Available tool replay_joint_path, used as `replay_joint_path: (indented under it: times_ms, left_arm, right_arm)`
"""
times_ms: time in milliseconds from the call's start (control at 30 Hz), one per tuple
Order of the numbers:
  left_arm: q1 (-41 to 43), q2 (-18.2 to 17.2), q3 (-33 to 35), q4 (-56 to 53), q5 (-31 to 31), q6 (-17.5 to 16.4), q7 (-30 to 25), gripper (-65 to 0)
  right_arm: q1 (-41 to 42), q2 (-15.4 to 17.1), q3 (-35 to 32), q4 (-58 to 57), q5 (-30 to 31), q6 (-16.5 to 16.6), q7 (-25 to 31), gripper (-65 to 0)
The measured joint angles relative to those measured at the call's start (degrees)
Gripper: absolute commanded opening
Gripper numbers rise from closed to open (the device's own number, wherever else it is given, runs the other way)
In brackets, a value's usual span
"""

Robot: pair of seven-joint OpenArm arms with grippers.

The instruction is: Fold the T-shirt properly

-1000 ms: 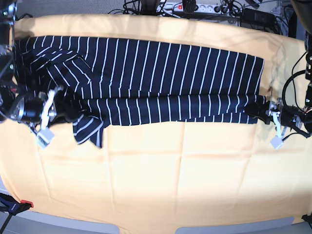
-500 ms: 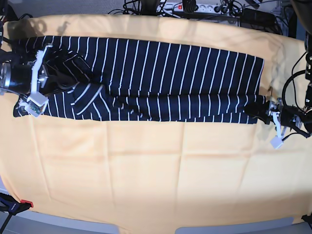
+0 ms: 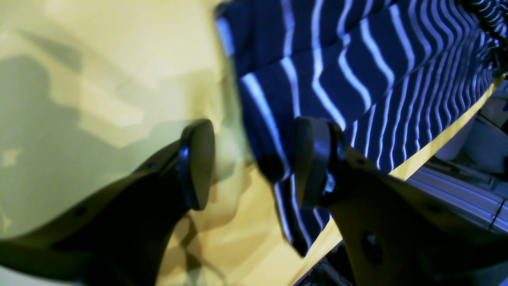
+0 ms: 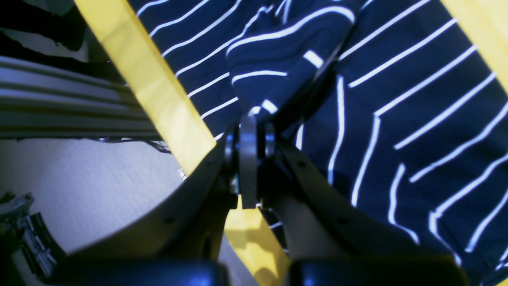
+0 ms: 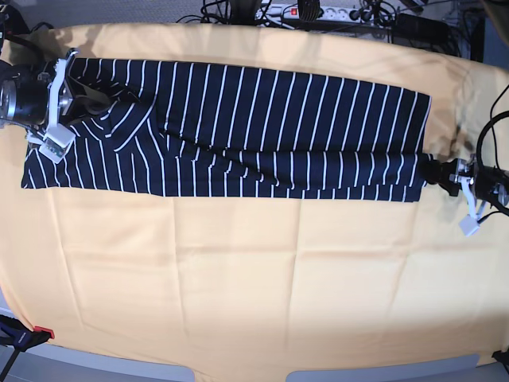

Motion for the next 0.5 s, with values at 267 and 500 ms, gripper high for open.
replay_joint_path:
  times_ms: [267,500]
  left_arm:
    - [0.0,-2.89,-5.49,-0.09,0.39,0.04,0.28,-30.8]
    - [0.0,-3.28,-13.44,-0.09,0.42,0.15,0.48,-30.8]
  right_arm:
    - [-1.9,0.02,-0.07,-1.66,-4.39,0.0,0.24,-65.0]
    - [-2.05,0.0,-0.07,-9.09,-22.99,0.0,9.14,-65.0]
